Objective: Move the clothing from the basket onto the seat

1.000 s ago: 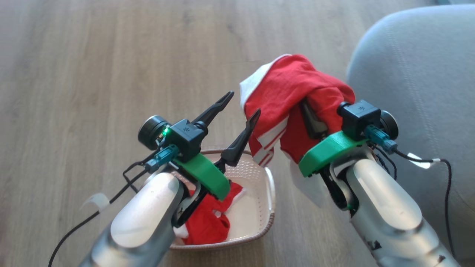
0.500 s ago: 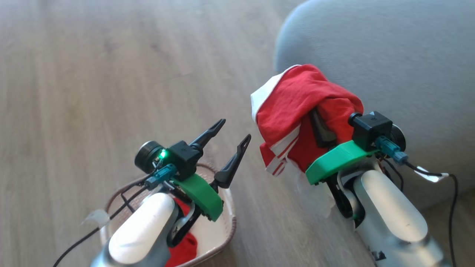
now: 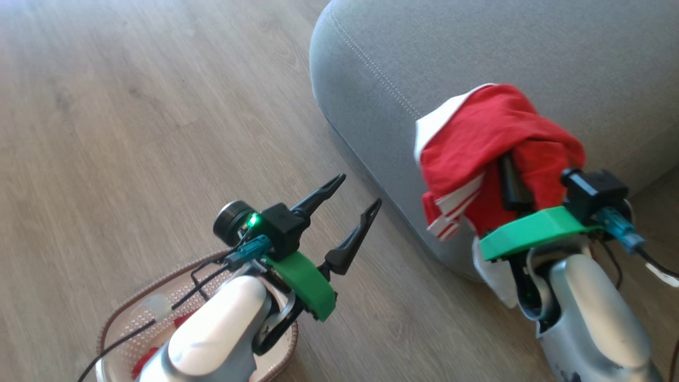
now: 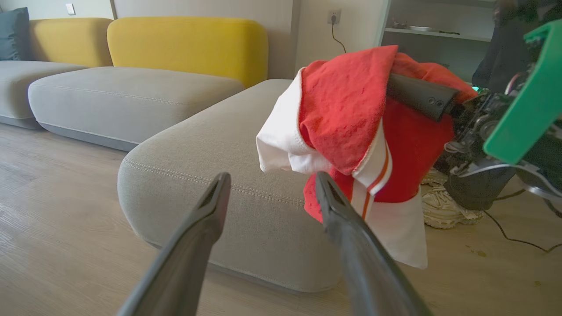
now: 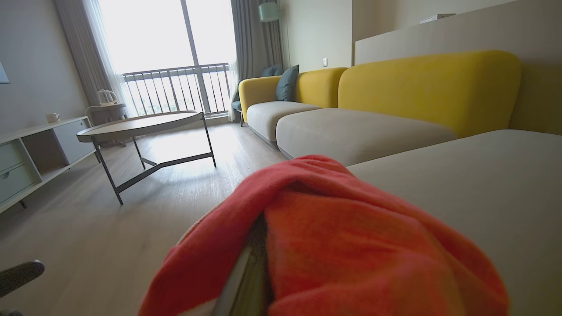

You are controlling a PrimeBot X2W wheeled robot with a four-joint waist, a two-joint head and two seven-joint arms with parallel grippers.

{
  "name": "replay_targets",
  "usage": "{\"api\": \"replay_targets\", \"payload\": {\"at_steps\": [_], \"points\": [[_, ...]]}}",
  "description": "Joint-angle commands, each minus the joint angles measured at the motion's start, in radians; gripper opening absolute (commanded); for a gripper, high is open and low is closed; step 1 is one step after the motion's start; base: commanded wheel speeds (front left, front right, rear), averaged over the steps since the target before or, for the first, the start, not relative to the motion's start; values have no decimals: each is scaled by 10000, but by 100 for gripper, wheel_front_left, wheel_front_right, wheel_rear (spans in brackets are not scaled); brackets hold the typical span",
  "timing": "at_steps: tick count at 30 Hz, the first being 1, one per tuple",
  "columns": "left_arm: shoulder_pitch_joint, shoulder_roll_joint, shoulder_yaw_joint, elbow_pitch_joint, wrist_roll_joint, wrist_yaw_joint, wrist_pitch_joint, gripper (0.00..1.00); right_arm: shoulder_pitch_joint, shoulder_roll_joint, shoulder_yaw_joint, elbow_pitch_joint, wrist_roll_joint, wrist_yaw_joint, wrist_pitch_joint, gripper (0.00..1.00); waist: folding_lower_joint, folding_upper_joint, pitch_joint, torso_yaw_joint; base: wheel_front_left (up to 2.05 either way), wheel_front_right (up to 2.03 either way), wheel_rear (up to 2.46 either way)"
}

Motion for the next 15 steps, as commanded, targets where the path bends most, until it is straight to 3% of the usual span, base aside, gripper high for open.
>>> {"api": "replay_targets", "payload": {"at_steps": [1, 8, 15], "points": [[-634, 103, 298, -266, -62, 9, -44, 100, -114, 96, 33, -448, -72, 69, -48, 0, 0, 0, 92, -64, 0, 0, 0], [-1049, 175, -201, -343, -127, 9, -44, 100, 210, 94, -707, -924, -369, 69, -48, 0, 0, 0, 500, -176, 0, 0, 0], [-1180, 481, -391, -836, -19, 9, -44, 100, -839, -286, -1628, -797, -507, 69, -48, 0, 0, 0, 1356, -196, 0, 0, 0]]}}
